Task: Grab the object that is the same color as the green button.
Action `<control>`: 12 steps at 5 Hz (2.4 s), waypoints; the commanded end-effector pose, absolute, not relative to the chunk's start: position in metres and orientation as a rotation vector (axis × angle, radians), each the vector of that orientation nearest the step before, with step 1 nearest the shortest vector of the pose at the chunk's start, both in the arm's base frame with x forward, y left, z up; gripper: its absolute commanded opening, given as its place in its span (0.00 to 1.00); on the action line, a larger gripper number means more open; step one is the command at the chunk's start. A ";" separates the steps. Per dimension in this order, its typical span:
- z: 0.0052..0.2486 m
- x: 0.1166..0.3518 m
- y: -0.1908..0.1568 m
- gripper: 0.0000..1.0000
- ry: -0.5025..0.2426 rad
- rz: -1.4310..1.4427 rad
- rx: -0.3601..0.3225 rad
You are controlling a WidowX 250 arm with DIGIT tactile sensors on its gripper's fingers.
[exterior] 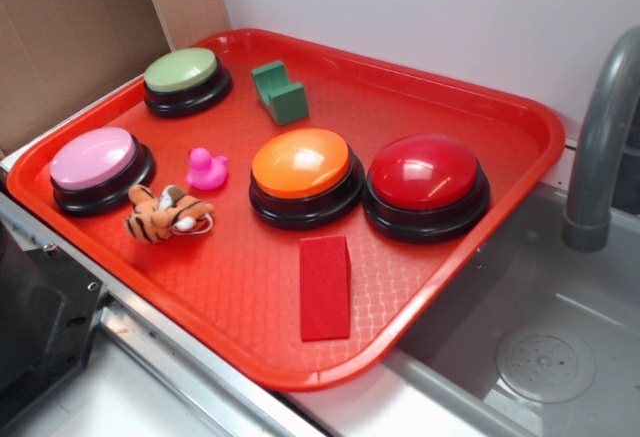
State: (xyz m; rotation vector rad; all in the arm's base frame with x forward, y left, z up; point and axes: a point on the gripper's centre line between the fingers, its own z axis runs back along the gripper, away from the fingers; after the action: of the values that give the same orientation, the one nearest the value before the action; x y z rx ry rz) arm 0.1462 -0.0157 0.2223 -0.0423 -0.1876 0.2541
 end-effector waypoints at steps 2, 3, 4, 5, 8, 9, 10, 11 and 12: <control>0.140 0.218 0.019 1.00 -0.179 0.858 -0.021; 0.110 0.239 0.030 1.00 -0.165 0.941 0.022; 0.091 0.258 0.034 1.00 -0.162 0.948 0.010; 0.076 0.275 0.046 1.00 -0.195 0.920 -0.049; 0.057 0.311 0.031 1.00 -0.271 0.848 -0.223; 0.041 0.311 0.032 1.00 -0.221 0.863 -0.195; 0.031 0.305 0.038 1.00 -0.147 0.923 -0.095; 0.022 0.310 0.037 0.30 -0.141 0.958 -0.072; 0.024 0.297 0.037 0.00 -0.179 0.907 -0.086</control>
State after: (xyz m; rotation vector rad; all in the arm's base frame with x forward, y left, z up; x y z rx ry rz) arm 0.2993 0.0303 0.0188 -0.0783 -0.1561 0.9002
